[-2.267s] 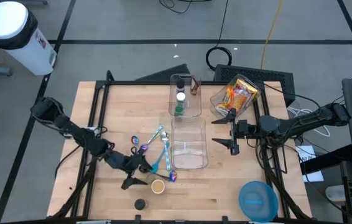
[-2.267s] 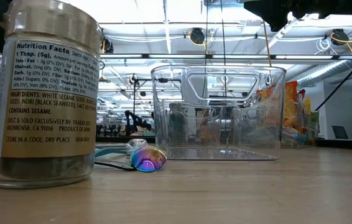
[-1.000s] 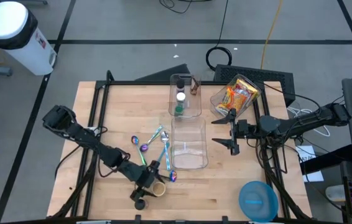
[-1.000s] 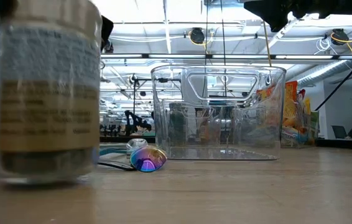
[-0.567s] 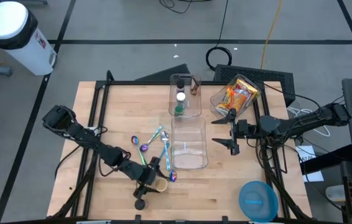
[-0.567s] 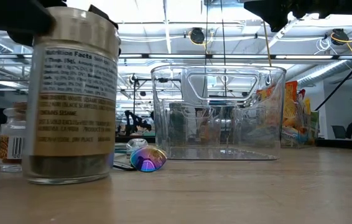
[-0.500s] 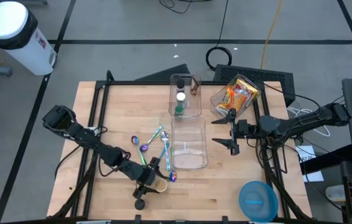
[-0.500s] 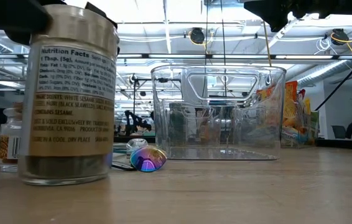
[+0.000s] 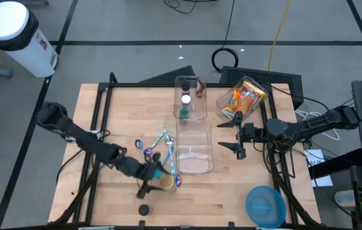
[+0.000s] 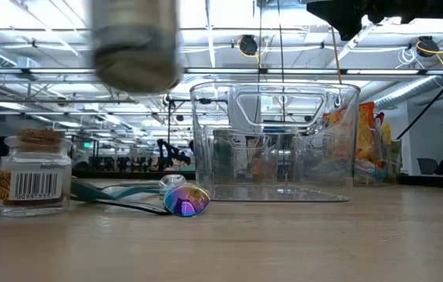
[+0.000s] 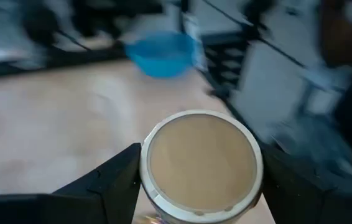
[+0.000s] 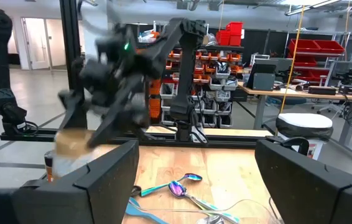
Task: Pick & Place Food Item
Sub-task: Put the gold spice bottle into the top left transparent bin
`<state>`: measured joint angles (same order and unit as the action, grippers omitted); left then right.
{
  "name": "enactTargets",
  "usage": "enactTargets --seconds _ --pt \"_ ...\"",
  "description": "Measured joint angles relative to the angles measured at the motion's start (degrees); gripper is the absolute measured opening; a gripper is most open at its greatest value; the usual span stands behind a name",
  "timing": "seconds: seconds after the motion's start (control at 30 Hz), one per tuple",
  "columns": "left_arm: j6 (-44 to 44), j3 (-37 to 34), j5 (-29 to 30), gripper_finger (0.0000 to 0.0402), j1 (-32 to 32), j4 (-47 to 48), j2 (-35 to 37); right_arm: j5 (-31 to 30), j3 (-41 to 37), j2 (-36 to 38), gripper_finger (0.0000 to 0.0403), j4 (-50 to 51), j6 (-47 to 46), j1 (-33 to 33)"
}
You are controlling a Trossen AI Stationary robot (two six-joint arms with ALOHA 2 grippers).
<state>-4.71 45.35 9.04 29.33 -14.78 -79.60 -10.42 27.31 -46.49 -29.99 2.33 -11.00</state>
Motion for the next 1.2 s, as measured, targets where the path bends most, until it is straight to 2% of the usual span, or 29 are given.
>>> enactTargets --seconds 0.1,0.23,0.5,0.7,0.83,1.03,1.2 --pt "3.6 2.8 4.0 0.0275 -2.4 3.2 2.8 -0.1 0.0 -3.8 0.0313 -3.9 -0.2 0.0" --pt "10.8 6.8 3.8 0.0275 -6.2 3.1 2.8 -0.5 1.6 -13.0 0.0313 -8.6 0.4 0.0" --pt "16.0 10.9 4.5 0.0275 -11.6 2.5 1.6 -0.3 15.5 -30.4 0.0313 -2.6 1.7 0.0" --pt "16.0 10.8 5.7 0.0275 -11.9 3.3 1.5 -0.5 21.1 -37.3 0.0313 -0.1 1.4 0.1" --pt "16.3 10.8 6.6 0.0274 -11.7 4.4 1.2 0.2 22.1 -38.4 0.0313 2.0 1.4 0.0" --pt "17.3 10.8 8.7 0.0275 -11.7 5.3 1.3 0.5 22.2 -32.9 0.0313 11.6 -0.6 -0.1" --pt "18.3 10.8 9.4 0.0275 -11.7 1.8 1.4 0.2 22.1 -31.8 0.0313 9.7 -1.2 -1.6"
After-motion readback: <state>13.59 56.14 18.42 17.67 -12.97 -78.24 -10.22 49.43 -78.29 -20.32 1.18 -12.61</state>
